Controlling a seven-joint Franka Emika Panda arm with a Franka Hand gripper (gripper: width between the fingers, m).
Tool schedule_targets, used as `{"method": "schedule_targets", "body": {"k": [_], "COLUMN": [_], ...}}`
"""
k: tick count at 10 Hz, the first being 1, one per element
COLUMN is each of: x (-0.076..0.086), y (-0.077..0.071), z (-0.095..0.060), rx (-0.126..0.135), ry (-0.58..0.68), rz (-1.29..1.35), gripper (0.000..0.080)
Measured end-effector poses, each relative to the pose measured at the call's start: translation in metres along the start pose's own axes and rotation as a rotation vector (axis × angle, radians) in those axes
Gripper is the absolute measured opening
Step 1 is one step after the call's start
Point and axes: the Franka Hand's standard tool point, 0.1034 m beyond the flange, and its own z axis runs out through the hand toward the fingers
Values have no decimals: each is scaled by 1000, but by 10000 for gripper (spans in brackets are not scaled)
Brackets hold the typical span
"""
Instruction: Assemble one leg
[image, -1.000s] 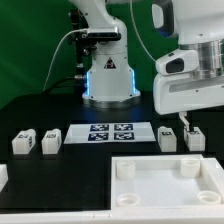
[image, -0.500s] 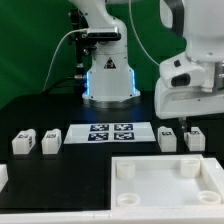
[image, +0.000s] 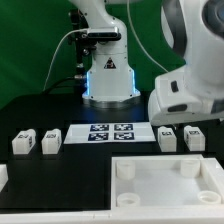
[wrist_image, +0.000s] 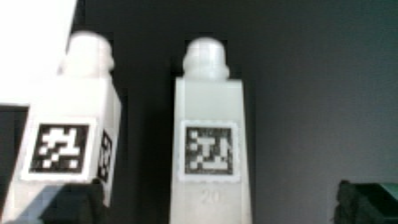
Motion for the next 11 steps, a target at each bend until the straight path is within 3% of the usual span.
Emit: {"method": "schedule_targets", "body": {"k": [3, 7, 11], "x": [4, 6, 5], "y": [-9, -10, -10], "z": [16, 19, 42], "rx": [-12, -13, -24], "ry": [-24, -22, -32], "rz": [56, 63, 65], "gripper": [649, 649, 649]}}
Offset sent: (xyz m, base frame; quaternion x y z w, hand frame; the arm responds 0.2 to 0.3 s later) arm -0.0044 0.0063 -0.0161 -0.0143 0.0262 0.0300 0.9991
